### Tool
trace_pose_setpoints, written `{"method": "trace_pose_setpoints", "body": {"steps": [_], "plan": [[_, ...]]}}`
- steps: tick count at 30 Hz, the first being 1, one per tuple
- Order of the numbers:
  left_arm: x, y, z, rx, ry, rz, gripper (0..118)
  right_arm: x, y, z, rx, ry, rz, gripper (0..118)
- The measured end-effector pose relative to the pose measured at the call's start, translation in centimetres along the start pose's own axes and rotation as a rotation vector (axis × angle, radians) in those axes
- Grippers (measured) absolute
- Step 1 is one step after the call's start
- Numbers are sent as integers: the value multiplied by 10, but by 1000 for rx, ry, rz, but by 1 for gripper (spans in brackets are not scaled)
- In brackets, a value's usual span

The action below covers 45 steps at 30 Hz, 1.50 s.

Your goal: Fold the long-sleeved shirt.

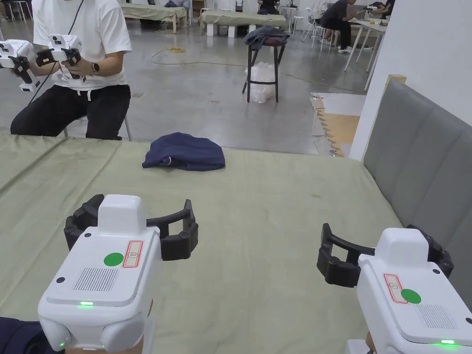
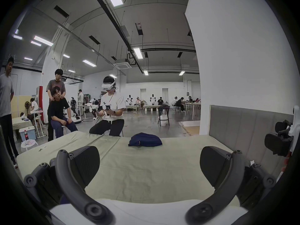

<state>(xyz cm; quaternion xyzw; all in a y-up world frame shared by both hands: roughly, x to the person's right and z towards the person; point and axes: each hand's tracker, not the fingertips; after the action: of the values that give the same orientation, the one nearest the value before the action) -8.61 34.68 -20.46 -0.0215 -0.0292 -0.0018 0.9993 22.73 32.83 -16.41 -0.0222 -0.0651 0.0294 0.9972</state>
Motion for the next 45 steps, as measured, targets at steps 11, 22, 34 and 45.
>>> {"method": "trace_pose_setpoints", "body": {"steps": [11,22,34,45], "plan": [[0,-1,0,3,-16,10,111,1,1,1,4,-5,11,118],[4,-1,5,18,-14,-1,111,-2,1,3,6,0,33,118],[5,-1,6,26,-42,5,111,0,0,3,8,-4,41,118],[9,8,5,34,-50,13,111,2,-1,4,19,-20,56,118]]}}
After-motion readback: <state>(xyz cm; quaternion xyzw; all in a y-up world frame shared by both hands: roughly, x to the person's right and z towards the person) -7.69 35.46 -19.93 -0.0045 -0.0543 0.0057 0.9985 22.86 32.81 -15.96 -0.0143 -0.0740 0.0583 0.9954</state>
